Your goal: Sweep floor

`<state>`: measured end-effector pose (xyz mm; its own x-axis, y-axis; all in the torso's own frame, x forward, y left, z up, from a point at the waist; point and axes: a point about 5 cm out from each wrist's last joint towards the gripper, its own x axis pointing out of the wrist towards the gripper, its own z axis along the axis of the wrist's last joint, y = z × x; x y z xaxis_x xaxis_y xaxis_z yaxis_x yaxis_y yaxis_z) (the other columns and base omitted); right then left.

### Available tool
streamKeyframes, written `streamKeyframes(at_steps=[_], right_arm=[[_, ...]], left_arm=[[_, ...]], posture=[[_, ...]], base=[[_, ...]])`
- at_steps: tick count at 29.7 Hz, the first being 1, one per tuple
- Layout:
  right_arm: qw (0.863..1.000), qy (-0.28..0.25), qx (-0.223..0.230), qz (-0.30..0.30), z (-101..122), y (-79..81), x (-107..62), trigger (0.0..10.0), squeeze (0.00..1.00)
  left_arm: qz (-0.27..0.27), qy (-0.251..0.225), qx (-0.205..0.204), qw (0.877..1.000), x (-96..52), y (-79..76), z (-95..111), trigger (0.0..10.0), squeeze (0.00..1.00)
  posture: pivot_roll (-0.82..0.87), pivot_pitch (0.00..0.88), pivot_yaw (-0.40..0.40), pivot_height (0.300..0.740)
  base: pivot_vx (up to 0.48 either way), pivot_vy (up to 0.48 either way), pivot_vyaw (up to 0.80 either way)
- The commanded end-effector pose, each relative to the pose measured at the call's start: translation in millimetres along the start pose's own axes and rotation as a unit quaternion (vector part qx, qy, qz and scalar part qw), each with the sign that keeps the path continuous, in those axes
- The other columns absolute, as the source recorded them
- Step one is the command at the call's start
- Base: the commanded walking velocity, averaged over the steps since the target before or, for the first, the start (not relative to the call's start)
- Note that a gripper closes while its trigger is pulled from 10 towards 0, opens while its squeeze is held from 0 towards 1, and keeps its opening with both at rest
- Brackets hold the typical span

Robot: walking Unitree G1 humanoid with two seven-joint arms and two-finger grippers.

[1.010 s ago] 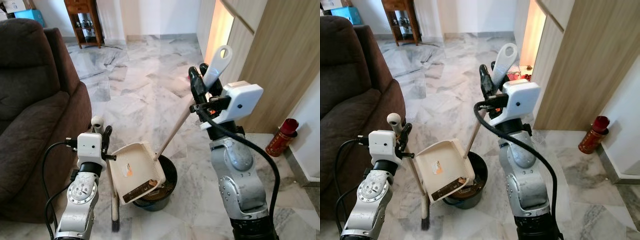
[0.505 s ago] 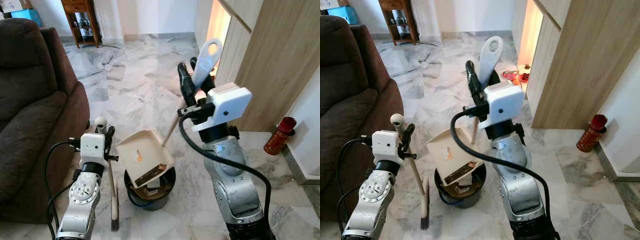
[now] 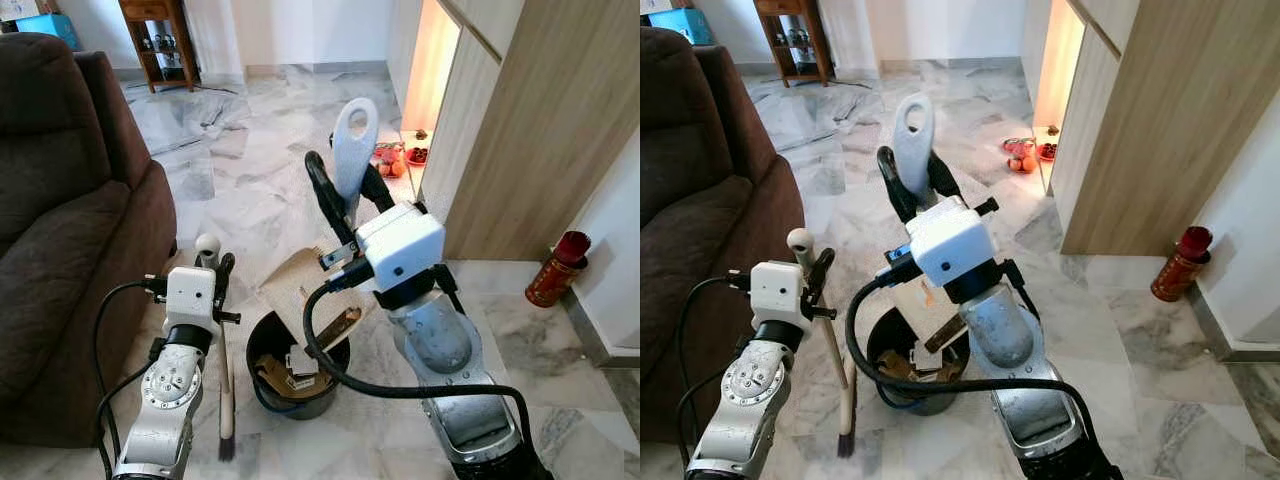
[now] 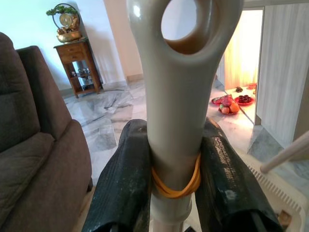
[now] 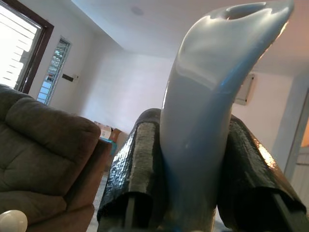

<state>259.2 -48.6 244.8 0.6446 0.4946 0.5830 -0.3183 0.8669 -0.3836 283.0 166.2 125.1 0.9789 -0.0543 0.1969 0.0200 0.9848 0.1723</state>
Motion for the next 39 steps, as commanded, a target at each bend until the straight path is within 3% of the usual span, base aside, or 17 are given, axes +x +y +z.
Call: streamKeyframes(at_steps=[1,21,39], right_arm=[[0.998,-0.055,-0.014,0.002,20.0,0.4,2.7,10.0,0.0],[0.997,-0.064,-0.036,0.028,21.0,9.3,3.3,10.0,0.0],[0.997,-0.05,-0.063,0.006,14.5,2.0,5.1,10.0,0.0]], left_arm=[[-0.002,-0.026,0.011,1.0,0.5,2.9,8.9,10.0,0.0],[-0.004,-0.03,0.012,0.999,1.5,0.9,9.2,10.0,0.0],[-0.005,-0.03,0.012,0.999,2.2,0.1,9.1,10.0,0.0]], posture=[[0.14,0.06,0.046,0.74],[0.14,0.049,0.04,0.74],[0.14,0.046,0.04,0.74]], base=[[0.0,0.0,0.0],[0.0,0.0,0.0],[0.0,0.0,0.0]])
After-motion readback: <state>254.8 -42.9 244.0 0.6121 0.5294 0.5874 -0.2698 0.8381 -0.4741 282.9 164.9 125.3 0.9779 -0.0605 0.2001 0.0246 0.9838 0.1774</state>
